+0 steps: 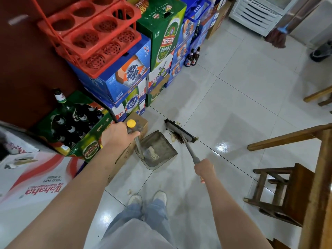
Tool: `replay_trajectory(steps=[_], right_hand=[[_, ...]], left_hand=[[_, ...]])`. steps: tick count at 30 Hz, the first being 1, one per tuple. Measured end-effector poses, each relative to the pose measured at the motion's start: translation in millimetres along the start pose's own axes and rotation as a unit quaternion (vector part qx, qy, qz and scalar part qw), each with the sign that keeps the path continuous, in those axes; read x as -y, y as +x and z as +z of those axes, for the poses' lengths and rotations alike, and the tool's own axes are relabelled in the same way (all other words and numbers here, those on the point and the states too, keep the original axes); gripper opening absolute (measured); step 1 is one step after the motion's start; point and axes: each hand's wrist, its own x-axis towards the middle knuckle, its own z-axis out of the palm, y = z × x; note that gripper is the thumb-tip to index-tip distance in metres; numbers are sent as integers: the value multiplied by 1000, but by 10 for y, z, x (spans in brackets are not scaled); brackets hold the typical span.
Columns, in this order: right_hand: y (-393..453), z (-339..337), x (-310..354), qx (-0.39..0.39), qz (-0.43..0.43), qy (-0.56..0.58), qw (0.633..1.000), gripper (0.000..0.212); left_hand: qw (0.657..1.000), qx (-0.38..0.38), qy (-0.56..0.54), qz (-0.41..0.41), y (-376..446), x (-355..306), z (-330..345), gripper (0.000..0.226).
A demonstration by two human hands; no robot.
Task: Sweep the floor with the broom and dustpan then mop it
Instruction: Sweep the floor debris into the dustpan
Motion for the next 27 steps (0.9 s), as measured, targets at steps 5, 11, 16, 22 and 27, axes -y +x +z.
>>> replay_trajectory(steps=[5,11,16,22,27], right_hand=[[43,-15,37,3,-11,-6,1000,11],[-43,28,-99,3,-6,-36,999,19],[-51,39,-146,-7,-4,-59,998,28],[-144,142,-195,-17,-8,-80,997,29],[-294,321,-307,-28,-8,-78,997,29]], left_hand=[[1000,-2,19,-3,28,-25,4,49],[1000,-1,13,-4,49,-35,-5,49],[1000,-1,11,-2,49,-40,-3,47],[1000,-5,11,5,39,-34,25,48],[1000,-14,8,7,19,-7,49,48]])
